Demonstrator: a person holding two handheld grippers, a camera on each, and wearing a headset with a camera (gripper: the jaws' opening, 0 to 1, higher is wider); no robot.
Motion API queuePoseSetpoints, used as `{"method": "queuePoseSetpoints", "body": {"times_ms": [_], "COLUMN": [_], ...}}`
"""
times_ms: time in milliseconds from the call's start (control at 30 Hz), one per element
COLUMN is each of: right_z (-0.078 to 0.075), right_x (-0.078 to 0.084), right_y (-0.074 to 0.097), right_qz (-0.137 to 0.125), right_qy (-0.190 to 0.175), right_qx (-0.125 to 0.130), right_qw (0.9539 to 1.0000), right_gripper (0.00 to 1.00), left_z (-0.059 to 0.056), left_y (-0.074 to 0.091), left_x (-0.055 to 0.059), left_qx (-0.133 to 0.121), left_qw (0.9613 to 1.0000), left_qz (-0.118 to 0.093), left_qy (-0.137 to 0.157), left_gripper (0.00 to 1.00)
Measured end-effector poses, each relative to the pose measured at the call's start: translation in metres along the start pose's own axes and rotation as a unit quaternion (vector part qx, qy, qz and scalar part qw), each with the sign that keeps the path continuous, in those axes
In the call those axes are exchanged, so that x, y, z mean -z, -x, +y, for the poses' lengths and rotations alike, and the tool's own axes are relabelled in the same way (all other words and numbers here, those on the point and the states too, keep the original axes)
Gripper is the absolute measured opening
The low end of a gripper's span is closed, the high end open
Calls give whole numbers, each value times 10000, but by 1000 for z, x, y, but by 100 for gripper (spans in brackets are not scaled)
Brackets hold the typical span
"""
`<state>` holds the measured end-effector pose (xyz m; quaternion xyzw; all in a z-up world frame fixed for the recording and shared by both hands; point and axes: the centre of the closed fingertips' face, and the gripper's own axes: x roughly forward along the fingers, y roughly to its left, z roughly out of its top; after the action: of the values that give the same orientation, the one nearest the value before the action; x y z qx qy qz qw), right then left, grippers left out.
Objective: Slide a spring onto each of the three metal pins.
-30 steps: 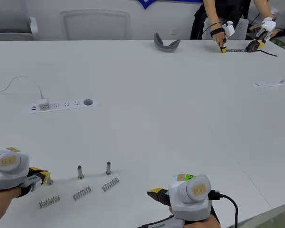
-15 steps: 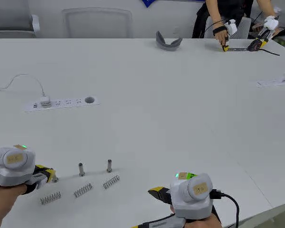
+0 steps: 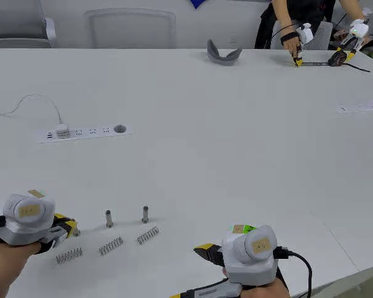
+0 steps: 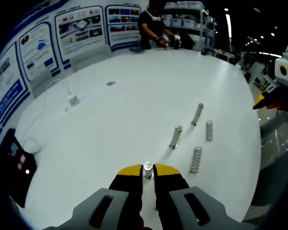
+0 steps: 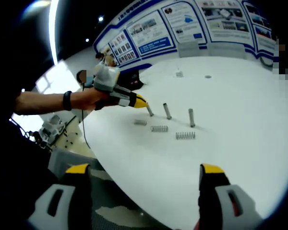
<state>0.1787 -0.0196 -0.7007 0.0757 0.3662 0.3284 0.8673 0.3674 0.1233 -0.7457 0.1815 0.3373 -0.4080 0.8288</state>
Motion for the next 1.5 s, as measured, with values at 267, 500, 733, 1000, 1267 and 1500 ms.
{"method": "queuePoseSetpoints", "body": {"times_ms": [267, 500, 733, 1000, 1267, 1500], "right_z": [1, 1, 1, -1, -5, -8], "right_x": [-1, -1, -1, -2, -7, -11], "right_y": [0, -2, -2, -2, -7, -15], "right_qz": [-24, -36, -68, -114, -139, -172], "right_qy": [-7, -44, -73, -118, -123, -81], "right_qx": [-19, -56, -81, -103, -102, -64], "right_qw": [10000, 10000, 9999, 9998, 9998, 9998], "right_gripper": [95, 95, 95, 95, 95, 95], "left_z": [3, 2, 6, 4, 4, 6], "left_y": [3, 13, 25, 41, 55, 63], "left_x": [2, 5, 9, 15, 26, 32], "left_qx": [-40, -38, -106, -98, -158, -167], "left_qw": [9999, 9998, 9989, 9977, 9959, 9947], "left_qz": [-10, -73, -205, -316, -381, -422], "left_qy": [134, 202, 415, 599, 803, 923], "left_gripper": [11, 19, 29, 35, 40, 44]}}
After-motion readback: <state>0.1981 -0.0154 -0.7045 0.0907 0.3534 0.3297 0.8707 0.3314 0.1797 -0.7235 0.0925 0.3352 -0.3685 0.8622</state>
